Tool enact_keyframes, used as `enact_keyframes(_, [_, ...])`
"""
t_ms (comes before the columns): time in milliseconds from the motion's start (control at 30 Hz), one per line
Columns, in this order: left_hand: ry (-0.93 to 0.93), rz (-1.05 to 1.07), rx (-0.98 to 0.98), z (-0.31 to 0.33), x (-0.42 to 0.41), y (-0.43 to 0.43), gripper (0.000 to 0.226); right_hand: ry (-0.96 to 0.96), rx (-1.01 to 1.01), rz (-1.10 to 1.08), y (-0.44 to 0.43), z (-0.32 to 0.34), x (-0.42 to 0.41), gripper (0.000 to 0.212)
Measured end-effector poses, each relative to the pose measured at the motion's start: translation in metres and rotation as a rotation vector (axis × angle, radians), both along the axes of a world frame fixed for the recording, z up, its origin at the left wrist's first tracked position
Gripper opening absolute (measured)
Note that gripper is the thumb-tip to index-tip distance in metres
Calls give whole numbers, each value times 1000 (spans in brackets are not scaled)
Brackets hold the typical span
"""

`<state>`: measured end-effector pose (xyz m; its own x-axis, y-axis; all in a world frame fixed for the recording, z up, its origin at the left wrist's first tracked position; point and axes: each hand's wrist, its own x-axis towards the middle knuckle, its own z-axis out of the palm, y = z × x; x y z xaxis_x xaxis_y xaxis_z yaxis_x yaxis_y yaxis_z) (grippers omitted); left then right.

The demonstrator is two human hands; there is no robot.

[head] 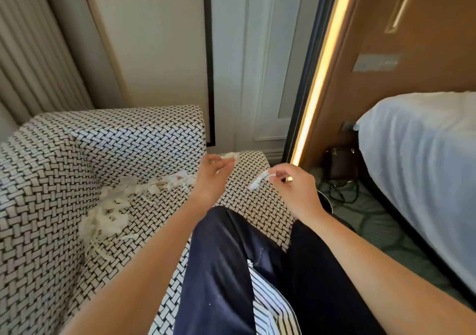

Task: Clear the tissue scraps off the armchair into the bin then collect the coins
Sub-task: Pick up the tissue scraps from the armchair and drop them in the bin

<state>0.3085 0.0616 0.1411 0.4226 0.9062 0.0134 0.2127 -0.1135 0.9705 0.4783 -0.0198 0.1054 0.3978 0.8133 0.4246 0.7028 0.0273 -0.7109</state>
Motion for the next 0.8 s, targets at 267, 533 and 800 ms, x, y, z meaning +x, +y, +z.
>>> enact_keyframes(267, [-52,-58,59,9,-9,24,14,-37,17,-27,24,22,0,14])
enact_keyframes(533, [84,-111,7,-15,39,53,26,-27,-80,-46,44,5,57,13])
enact_keyframes(800, [274,-248,-103,-55,142,73,38,-9,-222,-109,64,-36,163,12])
